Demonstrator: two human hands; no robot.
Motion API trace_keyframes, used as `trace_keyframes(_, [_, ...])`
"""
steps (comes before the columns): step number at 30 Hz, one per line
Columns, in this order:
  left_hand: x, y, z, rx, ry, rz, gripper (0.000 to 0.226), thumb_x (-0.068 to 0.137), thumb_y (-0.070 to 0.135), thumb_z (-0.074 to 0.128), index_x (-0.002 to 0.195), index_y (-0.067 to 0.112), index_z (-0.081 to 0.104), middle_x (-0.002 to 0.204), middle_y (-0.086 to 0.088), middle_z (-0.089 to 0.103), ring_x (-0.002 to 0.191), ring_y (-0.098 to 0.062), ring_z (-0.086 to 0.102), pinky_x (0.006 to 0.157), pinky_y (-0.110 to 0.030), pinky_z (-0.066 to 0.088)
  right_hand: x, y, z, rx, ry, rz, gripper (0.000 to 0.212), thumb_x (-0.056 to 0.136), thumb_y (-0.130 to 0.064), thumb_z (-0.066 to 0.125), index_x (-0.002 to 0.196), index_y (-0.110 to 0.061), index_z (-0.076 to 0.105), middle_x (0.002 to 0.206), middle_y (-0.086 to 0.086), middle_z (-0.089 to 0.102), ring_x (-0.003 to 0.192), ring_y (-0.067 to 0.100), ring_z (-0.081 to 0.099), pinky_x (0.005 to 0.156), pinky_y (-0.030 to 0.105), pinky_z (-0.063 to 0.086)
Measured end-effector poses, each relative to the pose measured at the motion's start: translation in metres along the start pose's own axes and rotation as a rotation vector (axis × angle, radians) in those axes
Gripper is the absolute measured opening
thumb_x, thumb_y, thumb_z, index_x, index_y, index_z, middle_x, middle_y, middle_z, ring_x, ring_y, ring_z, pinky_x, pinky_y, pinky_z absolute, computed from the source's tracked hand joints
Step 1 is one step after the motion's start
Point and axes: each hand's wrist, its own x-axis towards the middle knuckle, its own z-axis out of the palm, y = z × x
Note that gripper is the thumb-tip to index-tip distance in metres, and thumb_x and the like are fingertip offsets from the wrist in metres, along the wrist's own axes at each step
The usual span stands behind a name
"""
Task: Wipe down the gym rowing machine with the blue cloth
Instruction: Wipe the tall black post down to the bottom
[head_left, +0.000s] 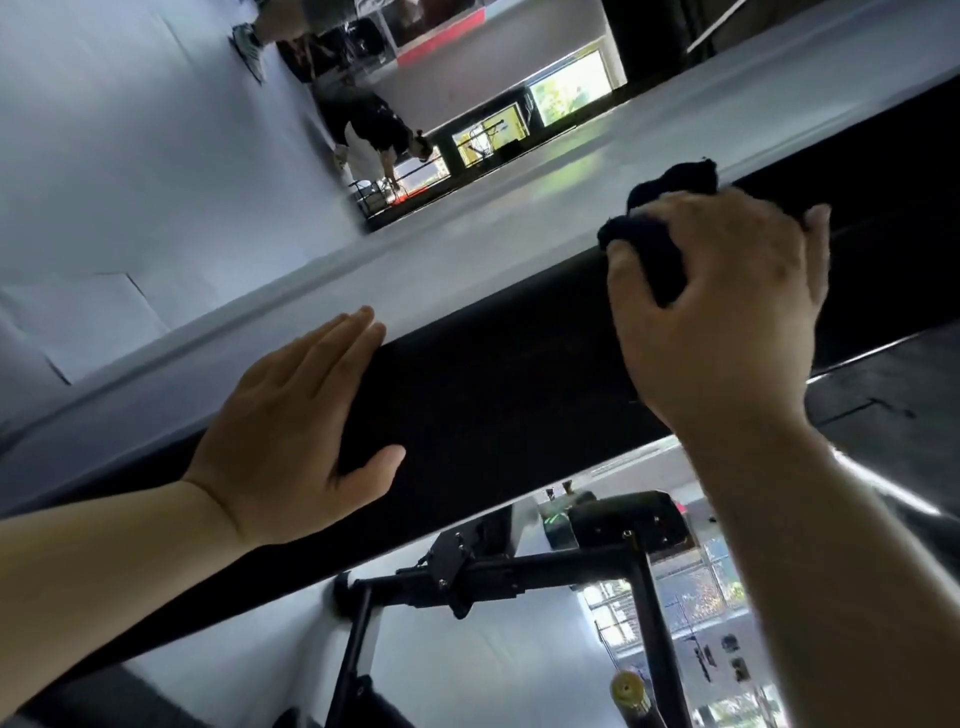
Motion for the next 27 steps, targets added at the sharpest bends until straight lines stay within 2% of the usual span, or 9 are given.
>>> trace_keyframes(2, [-0.001, -0.001, 0.001, 0.003, 0.001, -0.001, 0.089, 0.092, 0.069, 0.022, 0.145, 0.000, 0.039, 0.150, -0.019, 0.041, 0.136, -0.035, 0.043, 0.107, -0.048, 0.036, -0.013, -0.017, 0.009, -0.017, -0.011, 0.025, 0.033, 0.093, -0.045, 0.048, 0.114, -0.028, 0.067, 0.126, -0.009, 0.064, 0.135, 0.022, 0.044, 0.120, 0.048, 0.004])
trace_keyframes(6, [-0.001, -0.001, 0.001, 0.003, -0.023, 0.001, 0.087, 0.088, 0.065, 0.034, 0.146, 0.000, 0.038, 0.152, -0.019, 0.039, 0.137, -0.036, 0.041, 0.106, -0.053, 0.040, -0.046, -0.057, 0.034, 0.044, -0.148, -0.322, 0.033, 0.091, -0.045, 0.050, 0.113, -0.029, 0.070, 0.124, -0.008, 0.067, 0.129, 0.021, 0.051, 0.120, 0.049, 0.008])
trace_keyframes(8, [-0.001, -0.001, 0.000, -0.001, -0.041, -0.012, 0.089, 0.090, 0.068, 0.027, 0.146, 0.000, 0.037, 0.152, -0.018, 0.038, 0.138, -0.035, 0.040, 0.106, -0.051, 0.038, -0.040, -0.039, 0.027, 0.005, -0.174, -0.411, 0.037, 0.093, -0.048, 0.048, 0.119, -0.031, 0.068, 0.128, -0.010, 0.065, 0.131, 0.018, 0.051, 0.121, 0.050, 0.004])
trace_keyframes(11, [-0.002, -0.001, -0.001, -0.011, -0.018, -0.017, 0.090, 0.091, 0.070, 0.021, 0.146, 0.000, 0.038, 0.151, -0.019, 0.040, 0.137, -0.035, 0.041, 0.105, -0.049, 0.037, -0.018, 0.006, 0.007, -0.037, -0.019, -0.210, 0.037, 0.094, -0.048, 0.048, 0.120, -0.029, 0.066, 0.131, -0.009, 0.063, 0.135, 0.020, 0.045, 0.119, 0.055, 0.001])
trace_keyframes(14, [-0.002, 0.001, -0.001, -0.026, 0.000, -0.017, 0.084, 0.090, 0.063, 0.032, 0.145, 0.000, 0.039, 0.150, -0.019, 0.041, 0.136, -0.036, 0.043, 0.105, -0.050, 0.038, -0.017, 0.007, 0.008, 0.035, 0.077, 0.051, 0.038, 0.094, -0.045, 0.048, 0.125, -0.028, 0.063, 0.144, -0.006, 0.052, 0.146, 0.024, 0.028, 0.118, 0.060, 0.000])
trace_keyframes(16, [-0.001, 0.002, -0.001, -0.029, -0.020, -0.021, 0.082, 0.087, 0.059, 0.037, 0.145, 0.001, 0.037, 0.150, -0.019, 0.040, 0.136, -0.036, 0.042, 0.106, -0.051, 0.037, -0.038, -0.022, 0.026, 0.057, 0.051, 0.031, 0.038, 0.095, -0.045, 0.047, 0.127, -0.032, 0.061, 0.150, -0.007, 0.046, 0.149, 0.023, 0.021, 0.119, 0.057, -0.004])
trace_keyframes(20, [0.001, -0.004, -0.013, -0.127, -0.096, -0.061, 0.076, 0.091, 0.059, 0.028, 0.152, 0.014, 0.031, 0.156, -0.008, 0.034, 0.142, -0.029, 0.034, 0.114, -0.048, 0.030, -0.075, -0.030, 0.046, 0.080, 0.052, -0.213, 0.038, 0.097, -0.044, 0.050, 0.132, -0.032, 0.060, 0.151, -0.005, 0.046, 0.148, 0.023, 0.025, 0.121, 0.054, 0.000])
trace_keyframes(24, [0.027, 0.010, -0.032, -0.120, -0.152, 0.006, 0.069, 0.092, 0.058, 0.019, 0.154, 0.028, 0.027, 0.159, 0.002, 0.028, 0.145, -0.021, 0.026, 0.116, -0.035, 0.021, -0.048, 0.017, 0.035, 0.181, 0.303, 0.133, 0.042, 0.099, -0.040, 0.049, 0.138, -0.025, 0.055, 0.156, 0.000, 0.038, 0.149, 0.029, 0.021, 0.121, 0.055, 0.005])
trace_keyframes(27, [0.044, 0.029, -0.033, -0.161, -0.165, 0.025, 0.063, 0.090, 0.059, 0.015, 0.152, 0.042, 0.015, 0.160, 0.015, 0.015, 0.147, -0.008, 0.014, 0.117, -0.028, 0.013, -0.053, 0.000, 0.045, 0.263, 0.392, 0.280, 0.043, 0.099, -0.037, 0.049, 0.140, -0.023, 0.053, 0.157, 0.003, 0.036, 0.149, 0.030, 0.021, 0.121, 0.056, 0.007])
